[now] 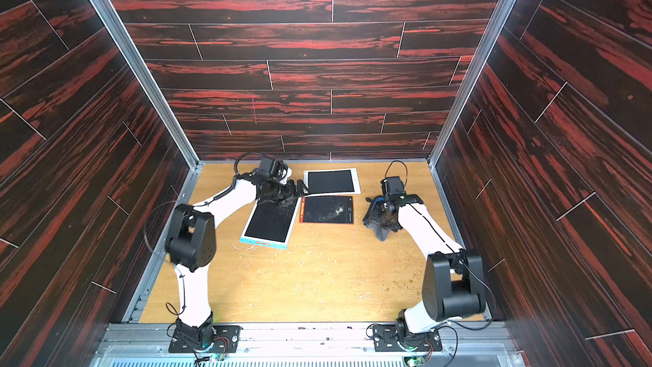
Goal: Wipe the drawing tablet
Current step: Place the cleaning item at the center of the board.
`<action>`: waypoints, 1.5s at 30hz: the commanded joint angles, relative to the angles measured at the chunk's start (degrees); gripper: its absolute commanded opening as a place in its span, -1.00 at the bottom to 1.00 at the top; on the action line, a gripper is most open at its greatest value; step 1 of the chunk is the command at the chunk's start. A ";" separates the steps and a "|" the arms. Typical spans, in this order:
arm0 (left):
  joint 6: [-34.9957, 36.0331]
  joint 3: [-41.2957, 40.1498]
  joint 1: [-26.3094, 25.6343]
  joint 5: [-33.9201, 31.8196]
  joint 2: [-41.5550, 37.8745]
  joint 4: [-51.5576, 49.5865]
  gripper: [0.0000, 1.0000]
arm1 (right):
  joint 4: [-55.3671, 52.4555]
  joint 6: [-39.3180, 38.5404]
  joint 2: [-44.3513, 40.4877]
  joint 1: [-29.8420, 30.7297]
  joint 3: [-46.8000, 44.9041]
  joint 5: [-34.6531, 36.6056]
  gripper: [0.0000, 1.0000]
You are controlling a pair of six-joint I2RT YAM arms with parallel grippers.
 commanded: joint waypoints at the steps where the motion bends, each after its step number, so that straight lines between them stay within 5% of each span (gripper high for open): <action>1: -3.76 -6.61 0.69 2.76 -3.47 8.01 1.00 | 1.08 -0.53 2.11 0.01 2.44 -0.13 -1.00; 6: -9.64 -11.18 -0.71 2.80 -8.12 15.08 1.00 | 1.60 -0.64 4.94 -0.04 4.47 0.91 -1.00; 16: -2.92 -1.95 -3.88 -2.16 -0.85 0.19 1.00 | 2.61 0.08 15.95 0.07 10.26 -3.62 -1.00; 20: -2.24 -0.59 -3.88 -3.53 0.85 -0.37 1.00 | -3.32 2.44 18.03 -0.25 14.71 8.36 -1.00; 22: -2.24 -0.27 -3.88 -3.54 1.45 -0.37 1.00 | -7.86 4.15 18.22 -0.87 17.10 15.27 -0.87; 23: -2.24 -0.22 -3.94 -3.46 1.65 -0.24 1.00 | -9.11 4.38 17.74 -1.13 17.53 17.89 -0.64; 26: -2.05 -0.05 -3.96 -3.27 2.02 -0.11 1.00 | -8.55 3.89 14.27 -0.97 15.48 21.82 -0.57; 27: -1.93 0.06 -3.97 -3.14 2.18 -0.08 1.00 | -8.26 3.48 13.32 -0.88 14.81 21.95 -0.34; 29: -1.97 0.08 -3.97 -2.73 2.67 -0.08 1.00 | -10.15 4.04 12.96 -0.53 14.65 24.11 0.52; 31: -1.98 0.11 -3.92 -2.20 3.06 0.05 1.00 | -12.75 4.88 13.57 0.20 15.05 26.87 0.97; 35: -1.06 0.18 -3.97 -1.85 3.48 -0.43 1.00 | -8.20 -0.02 11.28 3.54 12.20 25.62 0.97; 40: -0.92 0.42 -3.92 -2.30 4.33 -0.20 1.00 | 6.77 -6.59 7.56 5.56 5.40 2.72 0.81; 42: -0.84 0.79 -3.96 -2.55 4.77 -0.53 1.00 | 6.48 -5.82 9.36 5.62 6.54 0.89 0.77; 45: -0.70 0.96 -3.96 -2.58 5.03 -0.81 1.00 | 4.16 -3.17 9.39 5.61 7.62 7.74 0.77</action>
